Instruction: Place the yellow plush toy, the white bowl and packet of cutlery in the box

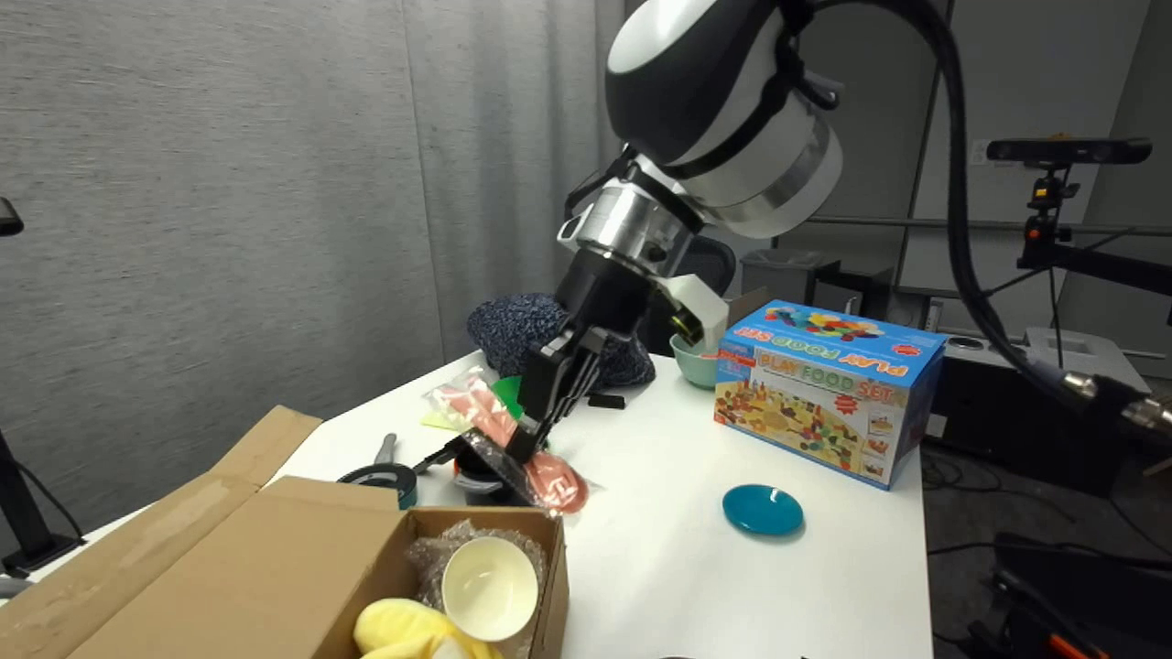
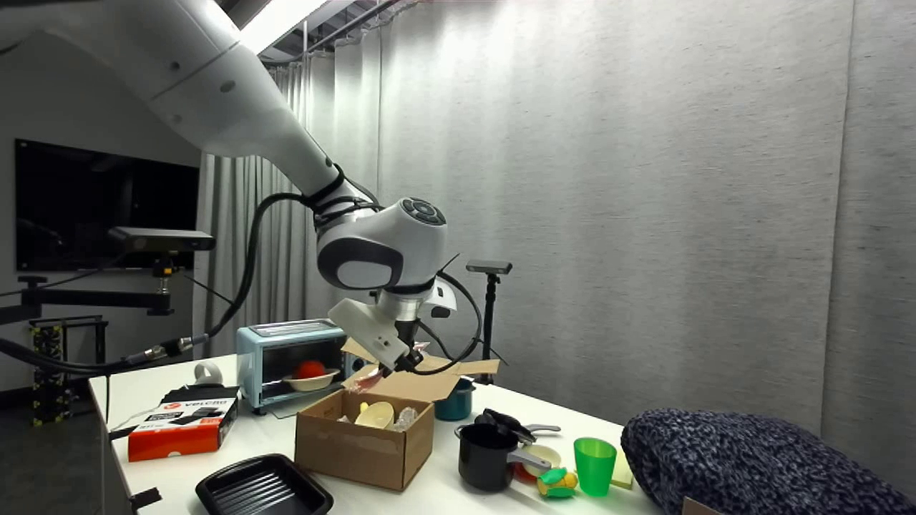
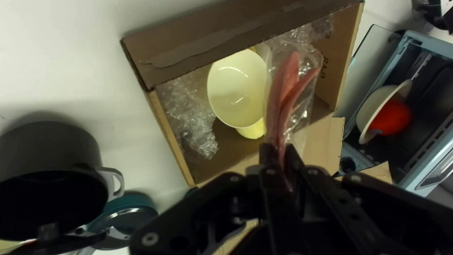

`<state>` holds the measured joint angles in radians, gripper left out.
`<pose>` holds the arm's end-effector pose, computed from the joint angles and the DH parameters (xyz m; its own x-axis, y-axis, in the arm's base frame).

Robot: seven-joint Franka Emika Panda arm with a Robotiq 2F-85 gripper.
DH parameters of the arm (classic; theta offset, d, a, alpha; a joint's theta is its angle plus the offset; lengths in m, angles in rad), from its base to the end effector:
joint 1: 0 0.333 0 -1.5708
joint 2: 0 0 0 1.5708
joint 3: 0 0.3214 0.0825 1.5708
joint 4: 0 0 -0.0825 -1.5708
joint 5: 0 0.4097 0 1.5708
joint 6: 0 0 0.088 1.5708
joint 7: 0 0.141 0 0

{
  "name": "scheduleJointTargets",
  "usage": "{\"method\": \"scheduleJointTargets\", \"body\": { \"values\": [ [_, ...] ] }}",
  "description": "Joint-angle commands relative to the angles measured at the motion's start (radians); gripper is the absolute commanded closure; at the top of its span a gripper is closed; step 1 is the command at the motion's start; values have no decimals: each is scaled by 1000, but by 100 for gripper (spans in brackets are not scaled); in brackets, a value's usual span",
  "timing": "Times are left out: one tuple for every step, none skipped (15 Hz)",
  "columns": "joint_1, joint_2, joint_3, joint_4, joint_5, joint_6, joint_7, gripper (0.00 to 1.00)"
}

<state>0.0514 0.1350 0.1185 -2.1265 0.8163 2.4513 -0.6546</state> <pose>0.5994 0.1185 0.3272 0.9310 0.1241 0.3434 0.2815 -0.8429 -0.4586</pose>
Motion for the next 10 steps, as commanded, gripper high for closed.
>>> {"method": "scheduleJointTargets", "body": {
  "values": [
    [10,145,15,153,-61,-65,26,98],
    [13,172,21,176,-83,-73,36,98],
    [13,193,28,197,-104,-90,42,98],
    [10,199,38,204,-114,-101,38,66],
    [3,200,49,204,-119,-119,27,65],
    [-2,193,57,194,-119,-125,16,58],
    [-7,171,61,163,-124,-132,5,51],
    [-12,148,61,126,-123,-134,-1,42],
    [-15,131,58,94,-124,-133,1,36],
    [-20,111,53,63,-121,-132,2,27]
  ]
}}
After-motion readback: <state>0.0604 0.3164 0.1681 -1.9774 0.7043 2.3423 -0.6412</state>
